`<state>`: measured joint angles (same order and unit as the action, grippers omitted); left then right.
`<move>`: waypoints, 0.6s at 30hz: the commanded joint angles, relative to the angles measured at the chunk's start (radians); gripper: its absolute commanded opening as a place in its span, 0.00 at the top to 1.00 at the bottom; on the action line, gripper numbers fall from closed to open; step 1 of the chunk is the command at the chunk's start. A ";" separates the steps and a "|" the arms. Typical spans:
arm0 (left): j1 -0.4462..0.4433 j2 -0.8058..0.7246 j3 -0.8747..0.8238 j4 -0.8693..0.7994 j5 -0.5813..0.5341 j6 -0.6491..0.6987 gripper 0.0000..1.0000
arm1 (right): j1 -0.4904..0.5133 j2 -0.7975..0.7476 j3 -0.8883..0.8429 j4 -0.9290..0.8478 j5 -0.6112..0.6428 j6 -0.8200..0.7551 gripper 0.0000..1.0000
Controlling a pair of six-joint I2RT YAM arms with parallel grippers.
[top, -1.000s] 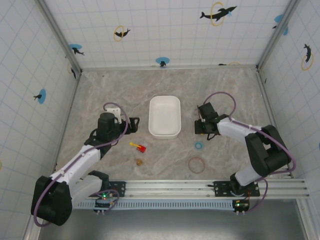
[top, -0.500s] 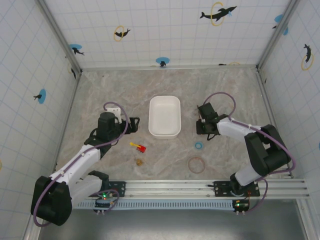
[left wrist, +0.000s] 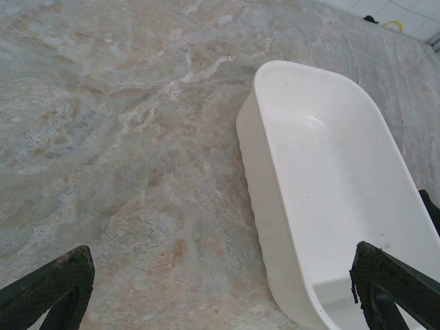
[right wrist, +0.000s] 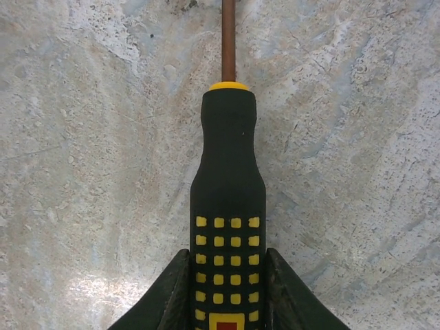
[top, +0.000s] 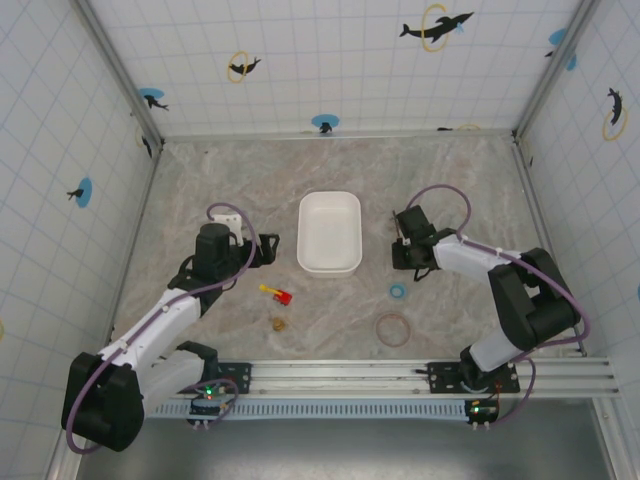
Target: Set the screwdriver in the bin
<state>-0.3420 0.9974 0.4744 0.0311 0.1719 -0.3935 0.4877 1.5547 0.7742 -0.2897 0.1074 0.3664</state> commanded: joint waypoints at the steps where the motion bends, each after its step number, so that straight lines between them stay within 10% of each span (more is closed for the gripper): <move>1: -0.008 -0.011 0.025 -0.019 -0.006 0.011 0.02 | -0.009 -0.014 0.046 -0.010 -0.024 0.005 0.74; 18: -0.008 -0.034 0.029 -0.031 -0.011 0.007 0.02 | -0.146 -0.302 -0.009 0.167 -0.365 0.224 0.88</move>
<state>-0.3424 0.9829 0.4786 0.0212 0.1715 -0.3935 0.3321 1.3190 0.7433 -0.1768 -0.1909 0.5175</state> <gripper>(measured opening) 0.975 0.289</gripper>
